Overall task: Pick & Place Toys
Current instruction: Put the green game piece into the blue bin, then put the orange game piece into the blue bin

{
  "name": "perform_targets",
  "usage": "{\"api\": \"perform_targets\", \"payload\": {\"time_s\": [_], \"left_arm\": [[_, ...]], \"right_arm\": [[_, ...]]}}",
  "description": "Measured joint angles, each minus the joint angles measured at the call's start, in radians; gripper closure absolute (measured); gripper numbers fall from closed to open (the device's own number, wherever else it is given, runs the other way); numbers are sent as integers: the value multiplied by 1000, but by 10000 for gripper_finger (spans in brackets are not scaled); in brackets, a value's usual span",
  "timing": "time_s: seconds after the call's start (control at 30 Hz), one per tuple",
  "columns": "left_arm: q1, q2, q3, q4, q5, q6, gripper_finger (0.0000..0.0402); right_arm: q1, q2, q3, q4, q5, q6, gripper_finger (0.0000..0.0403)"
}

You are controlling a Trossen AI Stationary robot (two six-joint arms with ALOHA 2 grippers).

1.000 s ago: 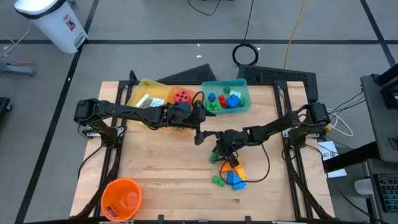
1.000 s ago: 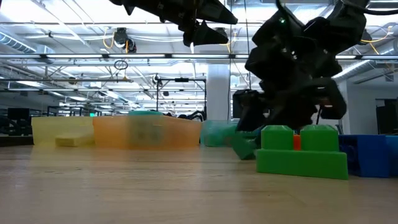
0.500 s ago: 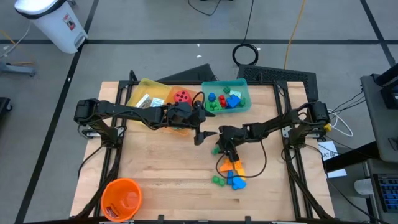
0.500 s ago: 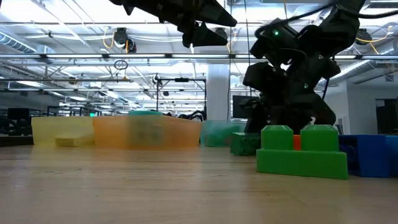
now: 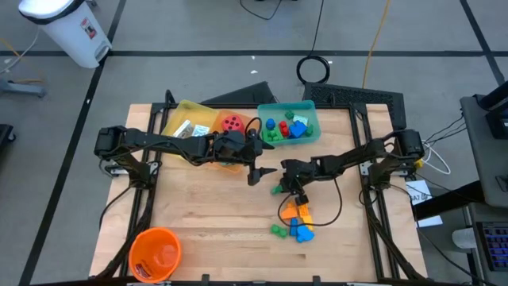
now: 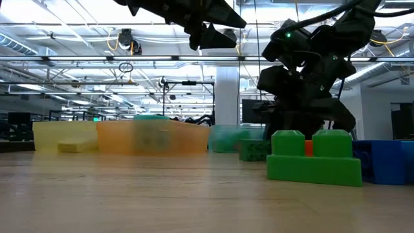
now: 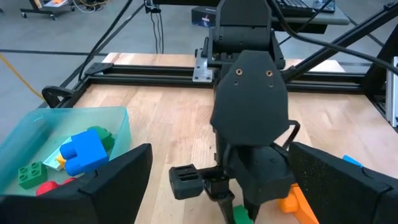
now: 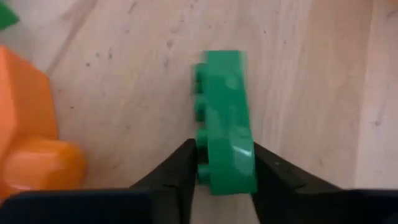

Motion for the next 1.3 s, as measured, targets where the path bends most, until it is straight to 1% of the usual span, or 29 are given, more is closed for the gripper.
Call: {"api": "perform_targets", "payload": {"time_s": [0.07, 0.13, 0.3, 0.37, 0.47, 0.53, 0.6, 0.7, 0.83, 0.97, 1.07, 1.17, 1.23, 1.3], "left_arm": [[0, 0, 0, 0, 0, -2, 23], [0, 0, 0, 0, 0, -2, 23], [0, 0, 0, 0, 0, -2, 23], [0, 0, 0, 2, 0, -2, 23], [0, 0, 0, 8, 0, -2, 23], [0, 0, 0, 8, 0, -2, 23], [0, 0, 0, 8, 0, -2, 23], [0, 0, 0, 9, 0, -1, 23], [0, 0, 0, 9, 0, -1, 23], [0, 0, 0, 9, 0, -1, 23], [0, 0, 0, 9, 0, -1, 23], [0, 0, 0, 9, 0, 0, 23], [0, 0, 0, 9, 0, 0, 23], [0, 0, 0, 9, 0, 1, 23]], "right_arm": [[-3, -23, 0, -21, -15, -2, 325], [-5, -59, -1, -36, -34, -2, 349], [-5, -189, 0, -115, -31, 12, 349], [-8, -251, 0, -129, 35, 61, 349], [-43, -337, 0, -130, 177, 115, 344], [-84, -381, 0, -122, 243, 120, 337], [-143, -411, 0, -111, 265, 119, 336], [-253, -425, 1, -89, 269, 118, 345], [-398, -400, 1, -80, 269, 118, 346], [-519, -346, 1, -27, 269, 97, 328], [-582, -304, 1, 40, 269, 109, 309], [-609, -284, 1, 40, 250, 103, 280], [-610, -284, 1, 40, 219, 101, 251], [-608, -296, 1, 39, 217, 105, 218]]}}
